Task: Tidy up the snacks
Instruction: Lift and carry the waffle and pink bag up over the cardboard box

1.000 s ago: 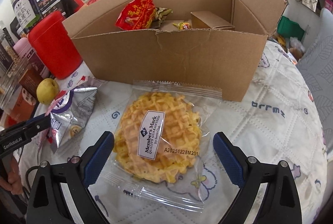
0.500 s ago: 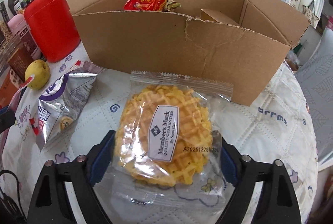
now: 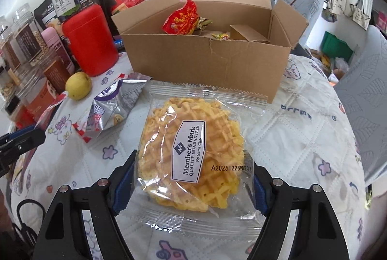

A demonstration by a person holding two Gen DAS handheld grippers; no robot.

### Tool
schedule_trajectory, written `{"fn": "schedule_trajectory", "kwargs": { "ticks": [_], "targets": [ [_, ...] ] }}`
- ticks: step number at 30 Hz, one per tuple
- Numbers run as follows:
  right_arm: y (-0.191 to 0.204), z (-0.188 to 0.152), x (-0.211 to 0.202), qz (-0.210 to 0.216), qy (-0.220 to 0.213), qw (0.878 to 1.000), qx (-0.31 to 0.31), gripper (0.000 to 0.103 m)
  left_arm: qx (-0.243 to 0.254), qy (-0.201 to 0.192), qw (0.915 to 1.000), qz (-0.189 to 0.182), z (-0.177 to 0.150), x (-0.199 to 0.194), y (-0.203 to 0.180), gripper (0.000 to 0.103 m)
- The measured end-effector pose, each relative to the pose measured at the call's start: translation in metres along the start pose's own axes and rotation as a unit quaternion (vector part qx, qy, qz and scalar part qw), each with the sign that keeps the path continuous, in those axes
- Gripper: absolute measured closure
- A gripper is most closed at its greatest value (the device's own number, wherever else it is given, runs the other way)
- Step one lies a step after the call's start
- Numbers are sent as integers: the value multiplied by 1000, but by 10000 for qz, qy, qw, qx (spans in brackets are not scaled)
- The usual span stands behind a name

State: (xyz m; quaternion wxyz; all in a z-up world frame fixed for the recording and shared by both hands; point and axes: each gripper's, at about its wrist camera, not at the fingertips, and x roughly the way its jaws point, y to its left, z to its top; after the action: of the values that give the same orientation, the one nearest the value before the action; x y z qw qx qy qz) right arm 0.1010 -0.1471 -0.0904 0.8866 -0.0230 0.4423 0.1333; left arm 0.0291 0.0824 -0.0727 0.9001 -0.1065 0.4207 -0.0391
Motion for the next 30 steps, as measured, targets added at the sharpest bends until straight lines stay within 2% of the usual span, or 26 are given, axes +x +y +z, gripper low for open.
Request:
{"fn": "schedule_trajectory", "kwargs": {
  "ticks": [5,17,23,30],
  "targets": [
    [-3,-20,-25,21,-44,10000,52,24,120,154,9997,-137,-17,-3,-16,67],
    [-12,-65,-37,64,124,9994,330,24,475,555,9969,-291,-50,12,-47,67],
    [-15,-72,-43,32,87,9992,383,24,582,835,9948,-64,-63,33,-52,67],
    [-12,-71,-40,100,91,9992,379,23,1129,706,9902,427,-72,40,-69,60]
  ]
}}
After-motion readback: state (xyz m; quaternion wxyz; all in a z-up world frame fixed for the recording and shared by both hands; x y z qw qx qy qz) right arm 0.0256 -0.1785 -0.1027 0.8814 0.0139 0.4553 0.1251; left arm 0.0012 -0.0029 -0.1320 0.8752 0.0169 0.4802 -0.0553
